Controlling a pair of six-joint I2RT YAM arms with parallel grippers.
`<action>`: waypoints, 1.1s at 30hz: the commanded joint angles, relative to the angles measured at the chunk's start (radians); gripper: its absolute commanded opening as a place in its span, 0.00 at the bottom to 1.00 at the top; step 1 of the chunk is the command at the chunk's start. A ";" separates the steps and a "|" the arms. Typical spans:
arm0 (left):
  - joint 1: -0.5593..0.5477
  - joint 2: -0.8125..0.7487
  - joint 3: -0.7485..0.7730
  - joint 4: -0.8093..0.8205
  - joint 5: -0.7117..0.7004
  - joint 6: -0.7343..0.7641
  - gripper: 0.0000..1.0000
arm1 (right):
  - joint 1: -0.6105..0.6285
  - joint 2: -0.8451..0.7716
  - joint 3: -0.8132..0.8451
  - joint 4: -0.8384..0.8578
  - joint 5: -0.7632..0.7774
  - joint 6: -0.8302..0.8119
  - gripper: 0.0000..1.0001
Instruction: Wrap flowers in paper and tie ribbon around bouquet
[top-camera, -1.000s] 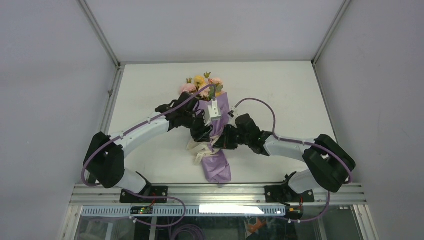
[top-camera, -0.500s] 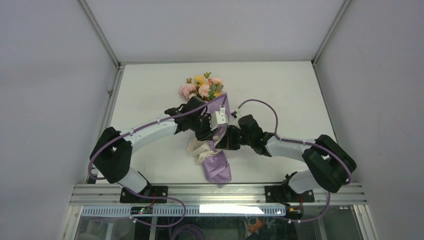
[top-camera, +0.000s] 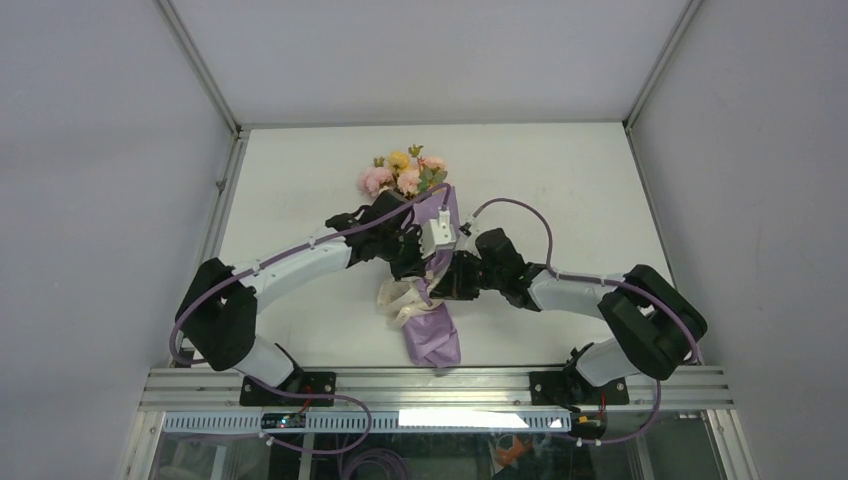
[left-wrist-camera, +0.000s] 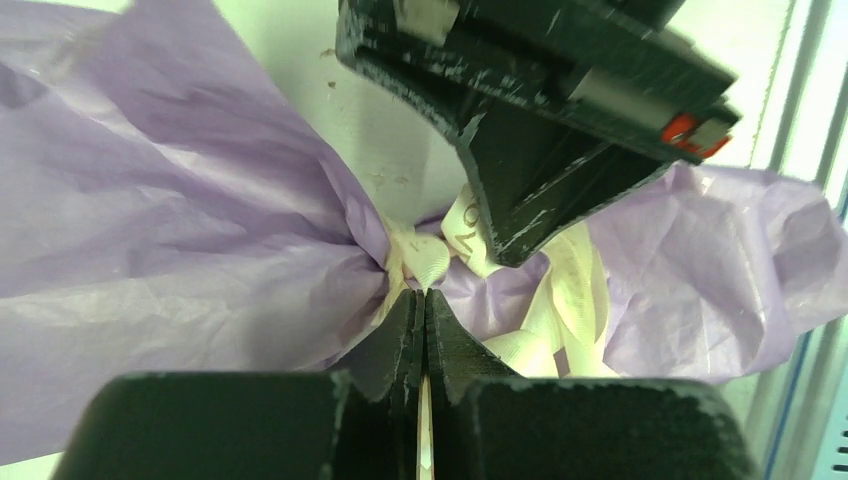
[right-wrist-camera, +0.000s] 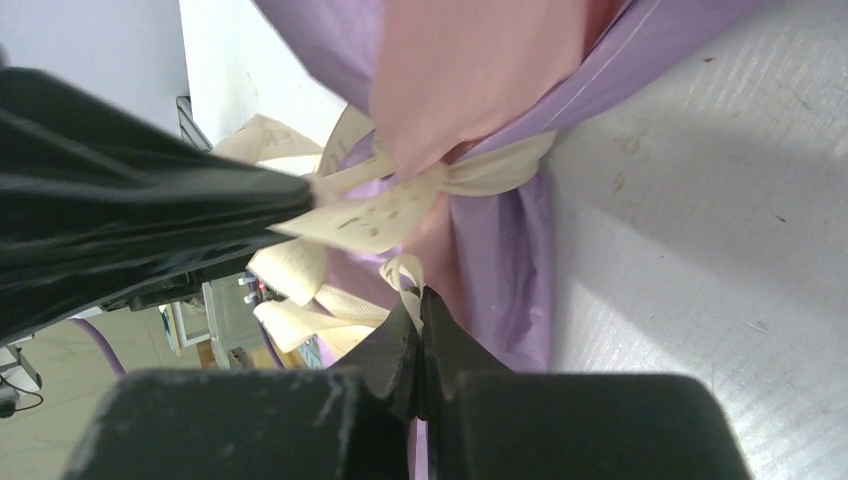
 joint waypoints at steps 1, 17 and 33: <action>0.013 -0.075 0.081 -0.031 0.075 -0.071 0.00 | -0.004 0.024 0.050 0.063 -0.043 -0.030 0.00; 0.065 -0.017 0.069 -0.016 -0.050 -0.072 0.15 | 0.001 0.062 0.071 0.101 -0.042 -0.049 0.00; 0.108 0.002 0.123 -0.285 0.124 0.309 0.32 | 0.009 0.062 0.069 0.080 -0.049 -0.068 0.00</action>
